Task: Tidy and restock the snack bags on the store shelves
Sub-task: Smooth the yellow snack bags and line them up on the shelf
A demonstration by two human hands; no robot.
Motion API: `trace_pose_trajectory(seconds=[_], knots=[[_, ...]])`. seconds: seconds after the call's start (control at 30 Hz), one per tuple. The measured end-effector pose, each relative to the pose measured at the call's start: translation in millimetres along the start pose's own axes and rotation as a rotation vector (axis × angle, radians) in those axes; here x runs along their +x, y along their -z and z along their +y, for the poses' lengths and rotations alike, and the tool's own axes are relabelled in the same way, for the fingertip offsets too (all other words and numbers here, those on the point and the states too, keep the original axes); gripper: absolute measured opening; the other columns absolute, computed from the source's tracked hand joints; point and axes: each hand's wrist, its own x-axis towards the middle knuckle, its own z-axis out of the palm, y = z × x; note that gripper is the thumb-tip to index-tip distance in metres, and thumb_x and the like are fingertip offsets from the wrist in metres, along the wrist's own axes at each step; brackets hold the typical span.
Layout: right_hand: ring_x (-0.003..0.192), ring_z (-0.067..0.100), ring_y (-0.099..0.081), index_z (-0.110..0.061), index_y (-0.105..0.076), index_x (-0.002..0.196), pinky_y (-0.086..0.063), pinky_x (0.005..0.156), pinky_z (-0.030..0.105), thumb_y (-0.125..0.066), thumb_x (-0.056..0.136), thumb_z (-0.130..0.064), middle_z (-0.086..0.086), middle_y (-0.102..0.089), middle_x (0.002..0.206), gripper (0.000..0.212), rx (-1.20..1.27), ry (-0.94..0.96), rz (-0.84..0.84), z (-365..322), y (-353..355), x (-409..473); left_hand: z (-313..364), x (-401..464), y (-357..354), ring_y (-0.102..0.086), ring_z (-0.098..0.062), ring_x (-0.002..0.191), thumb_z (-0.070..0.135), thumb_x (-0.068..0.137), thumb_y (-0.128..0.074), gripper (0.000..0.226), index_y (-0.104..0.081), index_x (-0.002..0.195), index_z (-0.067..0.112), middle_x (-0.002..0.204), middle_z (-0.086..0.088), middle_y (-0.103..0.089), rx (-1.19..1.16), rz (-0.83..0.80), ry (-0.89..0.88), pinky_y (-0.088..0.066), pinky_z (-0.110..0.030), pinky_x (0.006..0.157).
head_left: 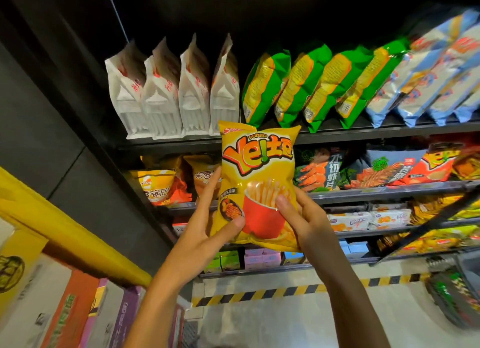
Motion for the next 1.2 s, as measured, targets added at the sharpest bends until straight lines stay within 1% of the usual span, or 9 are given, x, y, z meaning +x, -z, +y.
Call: trace_pose_trajectory(seconds=[0.1, 0.2, 0.33, 0.53, 0.63, 0.7, 0.77, 0.9, 1.2], knots=[[0.118, 0.003, -0.067, -0.037, -0.043, 0.150, -0.059, 0.090, 0.025, -0.067, 0.093, -0.045, -0.018, -0.067, 0.133, 0.062, -0.004, 0.009, -0.002, 1, 4, 1, -1, 2, -7, -0.049, 0.006, 0.136, 0.018, 0.092, -0.065, 0.079, -0.026, 0.158, 0.039, 0.148, 0.031, -0.048, -0.010, 0.071, -0.017, -0.051, -0.018, 0.099], [0.143, -0.004, -0.042, -0.048, -0.030, 0.154, -0.047, 0.104, 0.017, -0.074, 0.083, -0.059, -0.021, -0.032, 0.164, 0.084, -0.083, 0.196, -0.035, -5, 14, -4, -2, 5, -5, -0.041, 0.002, 0.143, 0.030, 0.098, -0.066, 0.062, -0.039, 0.154, 0.039, 0.151, 0.022, -0.049, 0.064, 0.173, -0.074, -0.045, -0.034, 0.113], [0.160, 0.015, -0.008, -0.026, -0.046, 0.152, -0.023, 0.124, 0.045, -0.078, 0.089, -0.039, -0.011, -0.024, 0.170, 0.072, -0.460, 0.415, -0.277, -10, 23, -13, 0, 6, -1, -0.045, -0.011, 0.145, 0.042, 0.098, -0.060, 0.041, -0.058, 0.140, 0.044, 0.150, 0.015, -0.054, 0.071, 0.254, -0.031, -0.036, -0.054, 0.119], [0.139, 0.022, -0.054, -0.015, -0.070, 0.125, -0.045, 0.113, 0.043, -0.074, 0.091, -0.024, -0.003, -0.067, 0.137, 0.036, -0.404, 0.583, 0.069, -4, 13, -10, 17, -3, 4, -0.032, -0.006, 0.151, 0.061, 0.093, -0.055, 0.057, -0.050, 0.148, 0.045, 0.158, 0.023, -0.042, 0.028, 0.037, 0.034, -0.031, -0.052, 0.122], [0.119, 0.020, -0.068, -0.014, -0.077, 0.112, -0.055, 0.099, 0.042, -0.076, 0.092, -0.024, -0.004, -0.076, 0.119, 0.022, -0.177, 0.414, 0.208, -6, 13, -13, 27, -10, 1, -0.040, 0.003, 0.144, 0.060, 0.096, -0.057, 0.064, -0.039, 0.155, 0.040, 0.156, 0.024, -0.044, 0.058, -0.117, 0.007, -0.042, -0.022, 0.111], [0.110, 0.019, -0.073, -0.016, -0.079, 0.107, -0.059, 0.093, 0.042, -0.072, 0.088, -0.026, -0.004, -0.079, 0.110, 0.023, -0.130, 0.333, 0.276, -6, 11, -14, 33, -12, -6, -0.060, 0.013, 0.115, 0.028, 0.100, -0.058, 0.057, -0.038, 0.153, 0.032, 0.143, 0.033, -0.053, 0.064, -0.147, 0.004, -0.048, -0.009, 0.091], [0.103, 0.017, -0.075, -0.018, -0.080, 0.103, -0.060, 0.090, 0.040, -0.071, 0.086, -0.028, -0.004, -0.080, 0.103, 0.022, -0.124, 0.295, 0.329, -7, 7, -14, 32, -12, -10, -0.071, 0.005, 0.094, 0.008, 0.095, -0.061, 0.064, -0.041, 0.150, 0.032, 0.137, 0.030, -0.060, 0.041, -0.157, 0.043, -0.052, -0.011, 0.082], [0.096, 0.014, -0.076, -0.015, -0.081, 0.100, -0.059, 0.082, 0.030, -0.071, 0.085, -0.026, -0.003, -0.081, 0.096, 0.021, -0.067, 0.223, 0.340, -3, 3, -14, 22, -10, -8, -0.074, -0.027, 0.108, 0.015, 0.090, -0.068, 0.065, -0.047, 0.147, 0.038, 0.135, 0.007, -0.067, -0.019, -0.127, 0.072, -0.059, -0.032, 0.093], [0.094, 0.015, -0.075, -0.031, -0.083, 0.098, -0.057, 0.083, 0.023, -0.064, 0.096, -0.039, -0.001, -0.081, 0.095, 0.020, -0.043, 0.140, 0.232, -4, 1, -14, 14, -5, -14, -0.078, -0.034, 0.079, 0.037, 0.089, -0.064, 0.042, -0.064, 0.131, 0.034, 0.117, 0.004, -0.076, -0.030, 0.137, 0.072, -0.064, -0.040, 0.075]])
